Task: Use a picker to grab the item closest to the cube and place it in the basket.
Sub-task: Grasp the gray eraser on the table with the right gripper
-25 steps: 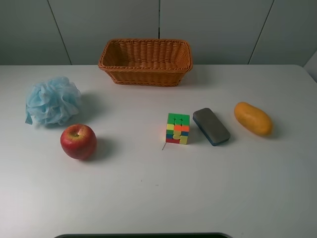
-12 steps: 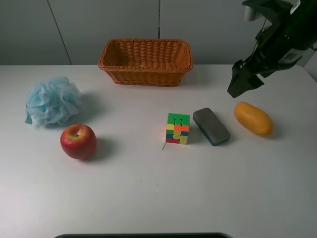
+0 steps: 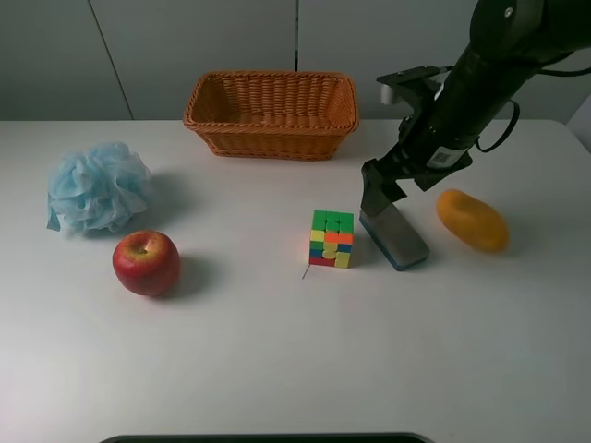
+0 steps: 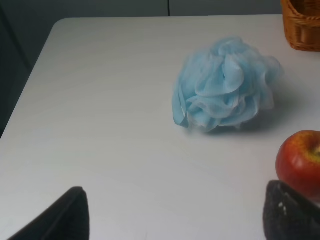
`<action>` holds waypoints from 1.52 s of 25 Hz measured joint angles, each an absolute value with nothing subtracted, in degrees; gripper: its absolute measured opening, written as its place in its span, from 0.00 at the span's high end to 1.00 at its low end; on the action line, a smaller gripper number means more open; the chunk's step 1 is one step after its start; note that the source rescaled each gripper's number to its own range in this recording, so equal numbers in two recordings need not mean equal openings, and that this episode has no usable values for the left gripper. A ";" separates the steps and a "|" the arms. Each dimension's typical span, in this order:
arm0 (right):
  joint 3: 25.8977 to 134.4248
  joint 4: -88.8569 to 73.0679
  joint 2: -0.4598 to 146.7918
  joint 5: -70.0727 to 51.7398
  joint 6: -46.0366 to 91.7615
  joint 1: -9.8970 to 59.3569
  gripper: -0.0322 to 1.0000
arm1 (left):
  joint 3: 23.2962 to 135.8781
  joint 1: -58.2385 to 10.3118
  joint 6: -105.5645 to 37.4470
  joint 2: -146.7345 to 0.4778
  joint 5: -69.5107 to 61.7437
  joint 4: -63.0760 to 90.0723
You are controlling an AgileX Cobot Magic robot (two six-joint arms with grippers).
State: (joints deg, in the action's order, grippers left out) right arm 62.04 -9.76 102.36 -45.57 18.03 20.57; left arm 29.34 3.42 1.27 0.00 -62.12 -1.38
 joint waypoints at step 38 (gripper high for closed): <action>62.13 -6.91 115.59 -40.74 15.50 20.60 0.54 | 29.34 3.42 1.16 0.00 -62.12 -1.38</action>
